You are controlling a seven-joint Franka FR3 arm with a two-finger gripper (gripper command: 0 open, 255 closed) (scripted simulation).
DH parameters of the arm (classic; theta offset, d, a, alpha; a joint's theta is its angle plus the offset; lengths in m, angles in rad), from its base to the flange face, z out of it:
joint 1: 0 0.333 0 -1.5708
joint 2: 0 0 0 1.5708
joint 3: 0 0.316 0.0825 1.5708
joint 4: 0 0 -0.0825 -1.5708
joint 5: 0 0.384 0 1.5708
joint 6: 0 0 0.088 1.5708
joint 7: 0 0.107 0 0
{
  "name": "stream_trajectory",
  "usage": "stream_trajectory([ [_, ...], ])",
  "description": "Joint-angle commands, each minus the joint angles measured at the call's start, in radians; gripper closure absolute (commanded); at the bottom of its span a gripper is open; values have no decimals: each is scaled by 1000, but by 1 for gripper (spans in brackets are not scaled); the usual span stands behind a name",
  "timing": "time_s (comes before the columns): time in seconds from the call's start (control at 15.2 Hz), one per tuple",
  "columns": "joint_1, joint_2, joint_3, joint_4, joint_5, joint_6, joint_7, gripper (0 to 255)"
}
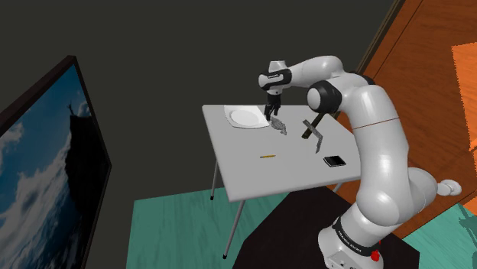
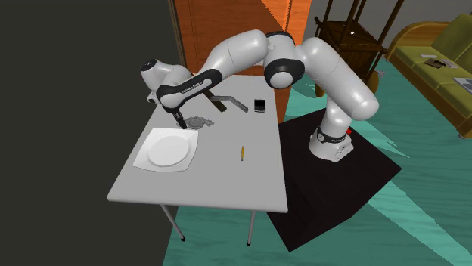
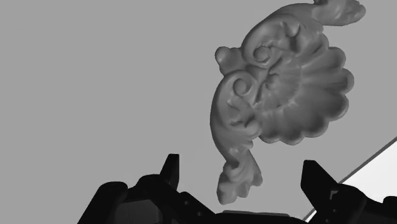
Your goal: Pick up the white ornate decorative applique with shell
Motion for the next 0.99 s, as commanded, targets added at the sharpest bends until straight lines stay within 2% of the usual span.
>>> stream_trajectory([
  [0.0, 1, 3, 1, -7, 1, 11, 1, 0],
  [0.07, 1, 5, 1, -3, 1, 9, 2, 255],
  [0.59, 6, -12, 0, -29, -1, 18, 2, 255],
  [0.92, 3, -23, -3, 2, -3, -25, -1, 255],
])
